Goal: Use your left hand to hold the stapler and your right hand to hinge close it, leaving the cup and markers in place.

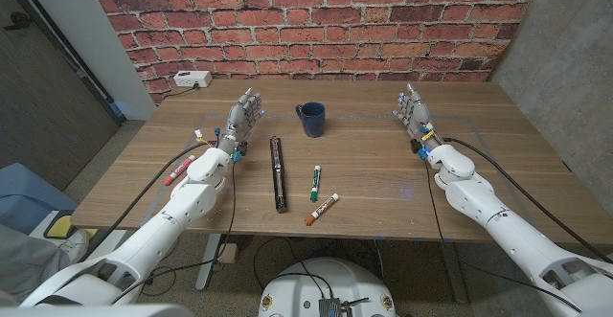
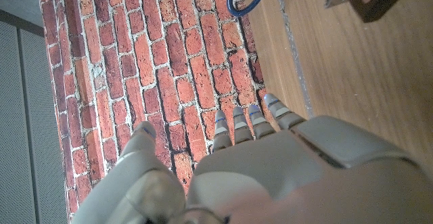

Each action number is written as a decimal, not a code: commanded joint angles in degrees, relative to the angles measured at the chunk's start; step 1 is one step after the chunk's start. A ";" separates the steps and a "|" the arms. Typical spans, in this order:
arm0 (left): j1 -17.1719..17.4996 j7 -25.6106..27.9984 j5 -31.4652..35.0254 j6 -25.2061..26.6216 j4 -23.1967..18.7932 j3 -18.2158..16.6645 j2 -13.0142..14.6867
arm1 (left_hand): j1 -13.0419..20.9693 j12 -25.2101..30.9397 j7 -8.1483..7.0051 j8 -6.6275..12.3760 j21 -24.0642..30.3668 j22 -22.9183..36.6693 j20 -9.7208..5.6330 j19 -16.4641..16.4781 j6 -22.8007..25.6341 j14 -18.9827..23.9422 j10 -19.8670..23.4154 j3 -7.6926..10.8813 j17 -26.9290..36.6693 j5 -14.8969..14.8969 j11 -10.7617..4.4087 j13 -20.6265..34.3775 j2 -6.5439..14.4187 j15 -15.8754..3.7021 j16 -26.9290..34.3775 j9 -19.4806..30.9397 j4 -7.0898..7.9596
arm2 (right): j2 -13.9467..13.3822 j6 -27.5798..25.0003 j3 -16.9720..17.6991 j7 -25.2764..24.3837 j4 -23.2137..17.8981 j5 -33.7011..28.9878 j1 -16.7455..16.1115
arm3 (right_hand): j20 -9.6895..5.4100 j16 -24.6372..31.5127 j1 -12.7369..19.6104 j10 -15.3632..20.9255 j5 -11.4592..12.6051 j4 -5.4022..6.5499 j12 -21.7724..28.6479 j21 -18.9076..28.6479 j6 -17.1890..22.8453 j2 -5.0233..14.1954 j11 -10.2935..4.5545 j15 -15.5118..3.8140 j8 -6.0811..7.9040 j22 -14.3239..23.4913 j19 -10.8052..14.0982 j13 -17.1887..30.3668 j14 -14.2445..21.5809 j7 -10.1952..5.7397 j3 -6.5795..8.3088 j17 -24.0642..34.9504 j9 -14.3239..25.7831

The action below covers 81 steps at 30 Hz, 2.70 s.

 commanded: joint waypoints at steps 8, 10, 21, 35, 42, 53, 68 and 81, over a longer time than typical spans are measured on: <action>-0.50 -4.50 -2.30 -4.92 4.91 -0.83 -2.89 | 1.13 0.22 -0.20 0.38 -0.10 0.29 0.49 0.65 1.05 0.64 0.52 0.55 0.14 0.28 -0.02 0.27 0.25 -0.08 0.35 0.12 -0.42 | -0.99 -1.46 0.03 -0.22 -1.30 0.04 -0.61 | 0.55 0.41 0.55 -0.38 0.22 0.01 0.44 -0.12 -0.39 0.39 -0.02 0.07 0.25 0.16 0.20 0.09 -0.31 -0.20 0.39 0.05 0.32; -0.30 -4.39 -2.22 -5.14 4.78 -0.96 -2.72 | 1.45 0.30 0.12 0.52 -0.32 0.29 0.60 0.81 1.69 0.87 0.81 0.67 0.13 0.21 -0.08 0.26 0.36 -0.11 0.36 0.12 -0.68 | -1.19 -1.68 -0.10 -0.27 -1.46 -0.21 -0.60 | 0.58 0.42 0.56 -0.25 0.21 0.00 0.49 -0.20 -0.38 0.43 -0.04 0.08 0.25 0.16 0.19 0.08 -0.30 -0.21 0.38 0.00 0.32; 0.05 -4.61 -2.17 -7.37 5.91 -1.44 -3.23 | 2.85 0.48 0.03 0.59 -0.89 0.28 0.64 1.46 2.63 1.35 1.56 1.17 0.10 0.16 -0.30 0.21 0.63 -0.48 0.32 0.12 -1.67 | -1.81 -2.65 -0.03 -1.55 -3.22 -0.62 -1.24 | 0.62 0.43 0.63 -0.31 0.20 -0.04 0.46 -0.47 -0.36 0.64 0.03 0.01 0.25 0.16 0.22 0.06 -0.33 -0.20 0.37 -0.17 0.32; 0.90 -2.58 0.60 -8.55 4.14 -1.35 -1.69 | 6.39 0.57 -0.28 0.33 -1.77 0.26 0.38 2.37 2.07 1.82 2.31 2.19 0.09 0.27 -1.41 0.18 0.32 -1.27 0.23 0.13 -3.61 | -2.78 -4.00 0.26 -3.99 -5.94 -1.58 -2.03 | 0.66 0.45 0.81 -0.50 0.16 -0.17 0.38 -0.93 -0.43 0.85 -0.29 -0.04 0.21 0.17 0.27 0.02 -0.37 -0.19 0.33 -0.47 0.31; 2.19 2.68 5.25 -9.28 0.96 -1.00 -0.61 | 11.73 0.75 -2.57 -1.41 -3.33 0.32 0.38 3.35 -2.85 2.32 3.64 3.21 0.10 0.19 -1.84 0.22 -0.98 -1.90 0.10 -0.08 -4.18 | -2.86 -2.15 0.46 -3.79 -6.27 -2.08 -2.82 | 0.50 0.44 1.02 -0.60 0.16 -0.30 0.34 -1.25 -0.41 1.00 -0.47 -0.07 0.22 0.17 0.24 -0.01 -0.47 -0.27 0.34 -0.65 0.31; 2.10 3.96 11.11 -7.25 -3.13 0.82 3.27 | 22.96 -0.90 -1.77 -1.55 -6.41 0.40 0.29 3.61 -9.11 0.01 -0.20 5.80 0.15 0.22 -2.87 0.51 -0.91 -2.48 -0.47 -0.06 -4.30 | -4.60 -1.73 1.29 -3.56 -8.43 -2.36 -4.15 | 0.22 0.44 1.36 -0.52 0.18 -0.49 0.37 -1.57 -0.33 1.22 -0.50 -0.23 0.26 0.17 0.29 -0.03 -0.54 -0.36 0.42 -0.84 0.31; 5.81 11.33 18.29 -2.52 -11.23 0.72 7.46 | 27.21 0.44 -1.81 0.73 -7.13 0.40 0.19 4.66 -4.76 1.35 2.25 5.63 0.16 0.05 -4.26 0.95 -2.57 -3.58 0.14 0.17 -3.99 | -6.31 -3.05 2.15 -3.02 -8.31 -2.05 -3.96 | 0.17 0.46 1.73 -0.39 0.17 -0.72 0.42 -2.00 -0.17 1.46 -0.55 -0.27 0.31 0.18 0.39 -0.06 -0.60 -0.40 0.46 -1.11 0.31; 7.93 12.78 18.91 -1.15 -14.33 -0.59 9.34 | 26.87 1.09 -1.76 0.63 -7.41 0.43 -0.01 5.10 -4.01 2.49 3.52 4.35 0.26 0.14 -4.56 1.28 -3.35 -4.33 0.43 0.29 -3.18 | -6.10 -2.06 2.56 -2.90 -7.49 -1.95 -3.80 | 0.14 0.59 1.99 -0.12 0.14 -0.90 0.51 -2.35 0.01 1.62 -0.73 -0.33 0.36 0.18 0.59 -0.08 -0.34 -0.55 0.46 -1.34 0.31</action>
